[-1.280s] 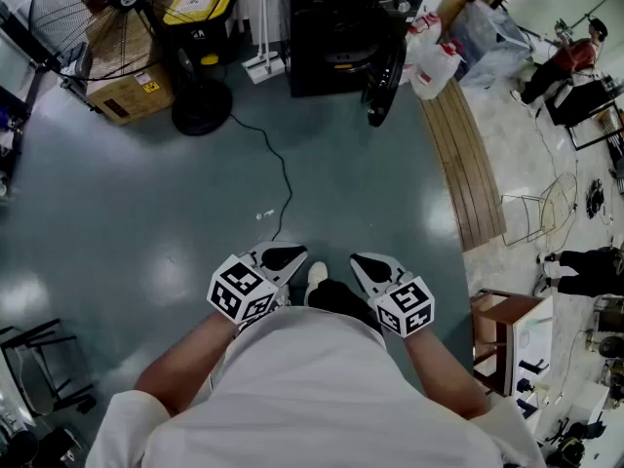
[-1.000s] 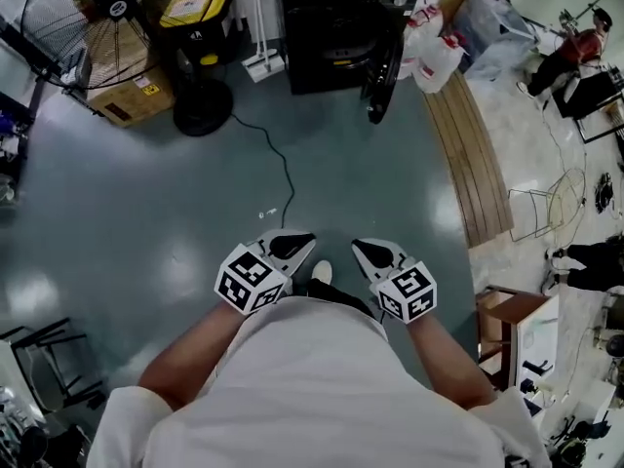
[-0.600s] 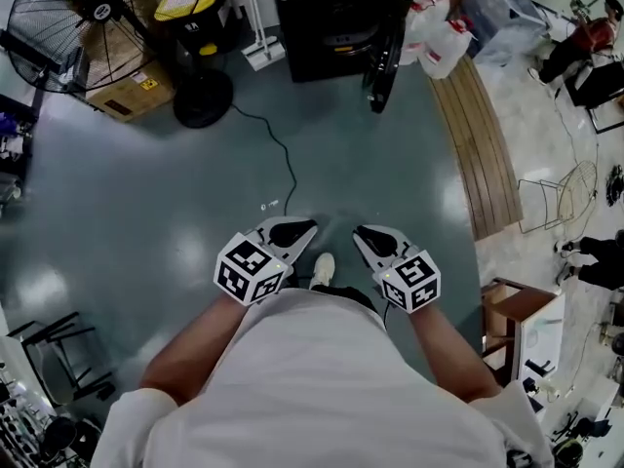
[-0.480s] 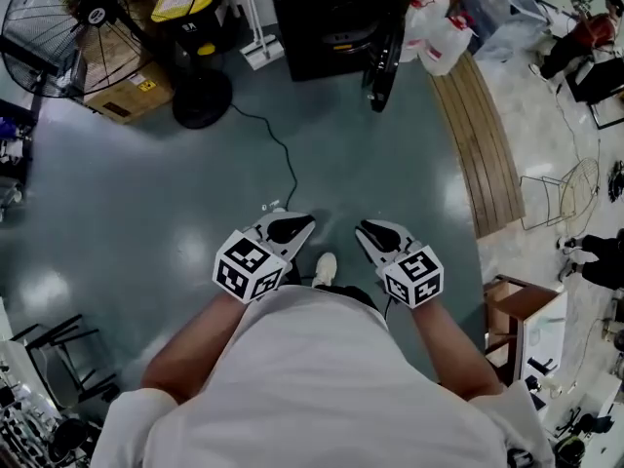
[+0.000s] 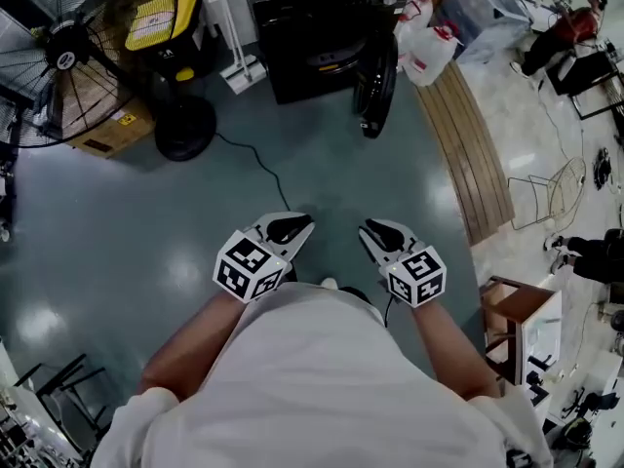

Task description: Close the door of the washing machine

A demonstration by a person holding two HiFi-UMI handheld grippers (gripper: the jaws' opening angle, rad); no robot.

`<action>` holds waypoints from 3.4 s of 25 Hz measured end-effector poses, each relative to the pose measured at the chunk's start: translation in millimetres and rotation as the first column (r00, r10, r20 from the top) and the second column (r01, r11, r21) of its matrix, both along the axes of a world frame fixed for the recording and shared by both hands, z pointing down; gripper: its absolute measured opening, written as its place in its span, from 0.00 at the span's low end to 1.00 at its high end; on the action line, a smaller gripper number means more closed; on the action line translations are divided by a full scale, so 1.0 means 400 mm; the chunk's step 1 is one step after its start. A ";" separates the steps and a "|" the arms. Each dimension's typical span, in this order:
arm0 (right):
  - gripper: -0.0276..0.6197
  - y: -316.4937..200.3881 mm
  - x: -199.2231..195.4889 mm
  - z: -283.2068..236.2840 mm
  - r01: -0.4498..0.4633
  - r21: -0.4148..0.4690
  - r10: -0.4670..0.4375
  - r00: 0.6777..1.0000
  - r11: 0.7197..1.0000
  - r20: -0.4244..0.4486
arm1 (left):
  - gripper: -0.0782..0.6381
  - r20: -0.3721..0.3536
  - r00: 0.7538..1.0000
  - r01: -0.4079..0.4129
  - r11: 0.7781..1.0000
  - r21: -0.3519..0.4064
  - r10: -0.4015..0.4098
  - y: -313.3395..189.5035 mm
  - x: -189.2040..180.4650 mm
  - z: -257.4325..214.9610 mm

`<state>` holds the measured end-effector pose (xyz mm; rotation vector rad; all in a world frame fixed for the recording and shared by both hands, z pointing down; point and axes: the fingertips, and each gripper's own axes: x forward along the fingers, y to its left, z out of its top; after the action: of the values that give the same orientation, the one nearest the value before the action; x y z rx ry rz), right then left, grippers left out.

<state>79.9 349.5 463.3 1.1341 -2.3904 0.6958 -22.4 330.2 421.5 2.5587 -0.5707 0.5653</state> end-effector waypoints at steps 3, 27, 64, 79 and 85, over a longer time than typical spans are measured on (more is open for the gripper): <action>0.18 -0.112 -0.024 -0.005 -0.052 -0.002 0.052 0.999 0.999 -0.003 | 0.14 -0.004 0.999 -0.051 0.999 0.003 0.051 -0.100 -0.037 -0.010; 0.17 -0.754 0.287 0.199 -0.236 -0.123 0.229 0.971 0.964 -0.062 | 0.13 0.032 0.999 -0.023 0.999 -0.039 0.024 -0.655 -0.029 0.019; 0.22 -1.190 0.592 0.586 -0.248 -0.413 0.282 0.959 0.876 0.023 | 0.13 0.092 0.996 0.019 0.996 -0.092 -0.010 -1.000 0.158 0.047; 0.22 -1.221 0.495 0.578 -0.249 -0.458 0.348 0.926 0.853 0.146 | 0.13 0.103 0.994 0.050 0.994 -0.092 -0.040 -1.027 0.158 0.050; 0.23 -1.250 0.431 0.578 -0.265 -0.462 0.375 0.912 0.847 0.166 | 0.13 0.099 0.994 0.064 0.994 -0.094 -0.055 -1.032 0.145 0.048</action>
<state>252.2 -150.4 694.3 1.3200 -2.0828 1.4821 35.7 -82.5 440.7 2.4259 -0.6347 0.6812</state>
